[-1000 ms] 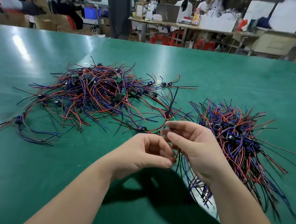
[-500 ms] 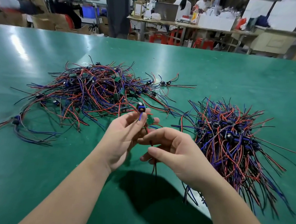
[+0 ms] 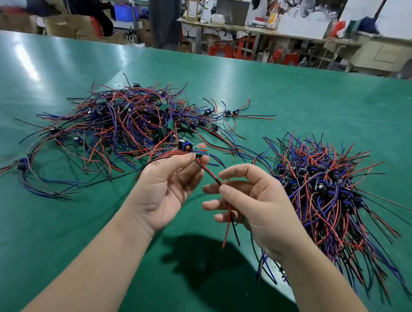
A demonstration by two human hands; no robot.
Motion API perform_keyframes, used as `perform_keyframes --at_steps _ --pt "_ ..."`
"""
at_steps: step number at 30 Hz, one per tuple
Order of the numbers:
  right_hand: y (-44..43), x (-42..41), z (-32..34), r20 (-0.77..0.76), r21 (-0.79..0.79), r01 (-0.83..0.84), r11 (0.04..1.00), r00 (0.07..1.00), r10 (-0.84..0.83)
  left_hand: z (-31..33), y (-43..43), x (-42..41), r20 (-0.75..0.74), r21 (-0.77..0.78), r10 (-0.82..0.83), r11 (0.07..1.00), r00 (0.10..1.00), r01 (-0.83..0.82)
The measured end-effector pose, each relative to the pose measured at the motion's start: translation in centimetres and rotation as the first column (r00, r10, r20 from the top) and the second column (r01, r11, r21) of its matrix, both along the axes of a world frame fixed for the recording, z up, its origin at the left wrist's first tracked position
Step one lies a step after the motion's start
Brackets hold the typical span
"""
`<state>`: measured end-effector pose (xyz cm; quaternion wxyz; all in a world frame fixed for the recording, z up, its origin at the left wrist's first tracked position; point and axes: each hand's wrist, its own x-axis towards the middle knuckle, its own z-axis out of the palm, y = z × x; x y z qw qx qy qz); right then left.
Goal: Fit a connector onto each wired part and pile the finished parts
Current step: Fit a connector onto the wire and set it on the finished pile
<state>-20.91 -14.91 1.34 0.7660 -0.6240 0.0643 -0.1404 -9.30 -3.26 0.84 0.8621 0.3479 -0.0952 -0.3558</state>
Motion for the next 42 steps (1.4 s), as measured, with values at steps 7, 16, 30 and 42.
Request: perform_keyframes --at_steps 7,16,30,42 --pt "-0.3 0.3 -0.6 -0.113 -0.073 -0.050 0.996 0.993 0.042 -0.2 0.2 0.3 0.181 0.135 -0.072 0.990 0.981 0.048" --pt "-0.4 0.2 -0.6 -0.026 -0.197 0.116 0.974 0.992 -0.124 0.1 0.2 -0.5 0.227 0.257 -0.045 0.966 0.973 -0.015" --pt "-2.8 -0.4 1.3 0.110 0.339 0.286 0.896 0.934 -0.340 -1.6 0.6 2.6 0.351 0.586 0.193 0.718 0.916 -0.376" --pt "-4.1 -1.0 2.1 0.093 0.540 0.198 0.818 0.952 -0.291 -1.7 1.3 1.8 0.892 0.452 -0.110 0.213 0.438 -0.866"
